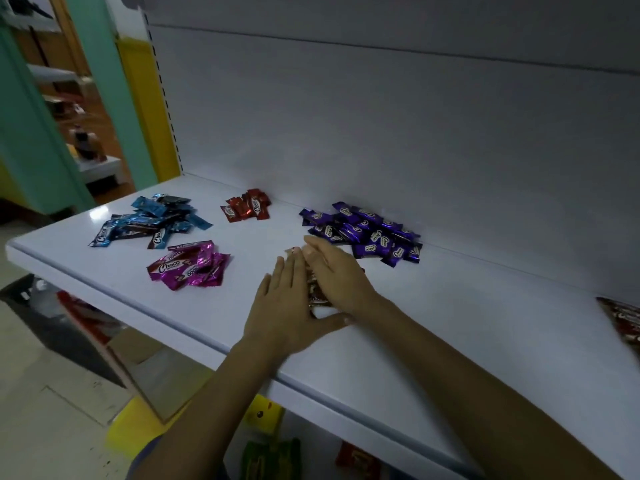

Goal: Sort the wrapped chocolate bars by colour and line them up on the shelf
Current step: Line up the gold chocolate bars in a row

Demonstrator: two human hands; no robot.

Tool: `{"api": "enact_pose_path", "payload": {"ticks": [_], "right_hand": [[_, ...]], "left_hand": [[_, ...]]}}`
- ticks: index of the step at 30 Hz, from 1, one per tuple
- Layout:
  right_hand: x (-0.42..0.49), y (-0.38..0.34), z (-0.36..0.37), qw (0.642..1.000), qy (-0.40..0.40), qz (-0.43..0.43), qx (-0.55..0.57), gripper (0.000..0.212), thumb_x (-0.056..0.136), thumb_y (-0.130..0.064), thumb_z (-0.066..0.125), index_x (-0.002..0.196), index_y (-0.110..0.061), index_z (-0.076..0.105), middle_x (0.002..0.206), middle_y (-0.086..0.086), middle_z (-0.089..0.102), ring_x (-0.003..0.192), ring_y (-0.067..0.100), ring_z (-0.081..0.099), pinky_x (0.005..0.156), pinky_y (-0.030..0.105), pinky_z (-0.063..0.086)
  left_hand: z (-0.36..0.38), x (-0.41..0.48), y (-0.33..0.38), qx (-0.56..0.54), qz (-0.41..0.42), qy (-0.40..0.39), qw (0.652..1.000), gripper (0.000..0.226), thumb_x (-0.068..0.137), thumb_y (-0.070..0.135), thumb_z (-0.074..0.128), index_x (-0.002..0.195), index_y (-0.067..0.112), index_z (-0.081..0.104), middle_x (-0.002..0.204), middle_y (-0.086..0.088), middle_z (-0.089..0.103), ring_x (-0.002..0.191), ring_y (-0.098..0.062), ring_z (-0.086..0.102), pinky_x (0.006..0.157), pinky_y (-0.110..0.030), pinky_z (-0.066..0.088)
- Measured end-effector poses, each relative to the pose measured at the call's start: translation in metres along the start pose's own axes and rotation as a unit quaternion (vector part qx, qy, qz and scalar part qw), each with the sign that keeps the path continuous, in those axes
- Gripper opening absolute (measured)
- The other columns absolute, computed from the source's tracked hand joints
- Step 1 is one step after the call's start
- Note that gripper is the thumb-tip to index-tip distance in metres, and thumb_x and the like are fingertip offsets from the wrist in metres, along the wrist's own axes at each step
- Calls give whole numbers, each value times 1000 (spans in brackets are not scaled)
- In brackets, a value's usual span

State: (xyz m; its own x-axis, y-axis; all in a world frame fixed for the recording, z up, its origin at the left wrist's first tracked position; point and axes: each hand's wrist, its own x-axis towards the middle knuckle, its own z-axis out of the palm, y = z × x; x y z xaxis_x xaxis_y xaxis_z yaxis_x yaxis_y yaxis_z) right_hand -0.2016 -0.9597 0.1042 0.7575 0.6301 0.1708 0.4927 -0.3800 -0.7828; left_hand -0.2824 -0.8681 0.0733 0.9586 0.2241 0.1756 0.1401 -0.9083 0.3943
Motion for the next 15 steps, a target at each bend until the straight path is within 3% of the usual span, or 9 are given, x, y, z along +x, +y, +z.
{"api": "enact_pose_path", "payload": {"ticks": [2,4,7,9,10,12,15], "right_hand": [[9,-4,0,997,-64,32,-6,47,101,-43,32,143,-24,39,145,-2,44,132,13,40,112,28,27],[6,-4,2,996,-77,41,24,44,100,-46,33,138,-26,45,138,-6,51,126,10,47,107,27,33],[-18,2,-6,995,67,23,65,36,101,-36,37,128,-21,55,116,-8,59,106,6,54,90,19,38],[-32,12,-14,983,164,70,45,36,101,-34,37,128,-19,53,115,-7,57,106,10,53,89,22,39],[-37,15,-16,979,175,98,27,37,100,-35,36,130,-19,51,116,-4,58,108,13,54,91,26,40],[-42,15,-13,988,121,96,4,38,101,-34,34,135,-21,46,111,-3,58,102,14,55,89,26,40],[-46,5,-1,999,23,13,18,39,103,-27,33,141,-23,39,117,-6,55,102,5,53,84,10,38]], "left_hand": [[1,1,-2,-2,-7,-5,1000,140,49,99,30,153,14,-8,161,-5,-8,148,-20,-10,120,-38,2],[2,-1,-4,-12,-8,-1,1000,141,50,100,32,153,14,-9,161,-5,-9,148,-21,-11,121,-39,2],[0,-3,-5,-1,-3,-2,1000,137,52,98,30,153,16,-11,161,-5,-11,148,-22,-10,119,-42,2],[-3,-2,-3,19,-11,-26,999,131,58,96,34,153,18,-11,161,-6,-11,148,-24,-11,119,-42,0],[-5,-2,-1,21,-14,-28,999,127,59,91,34,153,18,-9,161,-6,-9,148,-24,-10,119,-42,0],[-5,-4,1,21,-11,-25,999,122,62,87,34,154,17,-6,162,-8,-5,149,-25,-6,120,-42,3],[-3,-6,-3,4,6,-10,1000,121,64,90,37,154,17,3,162,-7,7,149,-25,4,121,-42,9]]}}
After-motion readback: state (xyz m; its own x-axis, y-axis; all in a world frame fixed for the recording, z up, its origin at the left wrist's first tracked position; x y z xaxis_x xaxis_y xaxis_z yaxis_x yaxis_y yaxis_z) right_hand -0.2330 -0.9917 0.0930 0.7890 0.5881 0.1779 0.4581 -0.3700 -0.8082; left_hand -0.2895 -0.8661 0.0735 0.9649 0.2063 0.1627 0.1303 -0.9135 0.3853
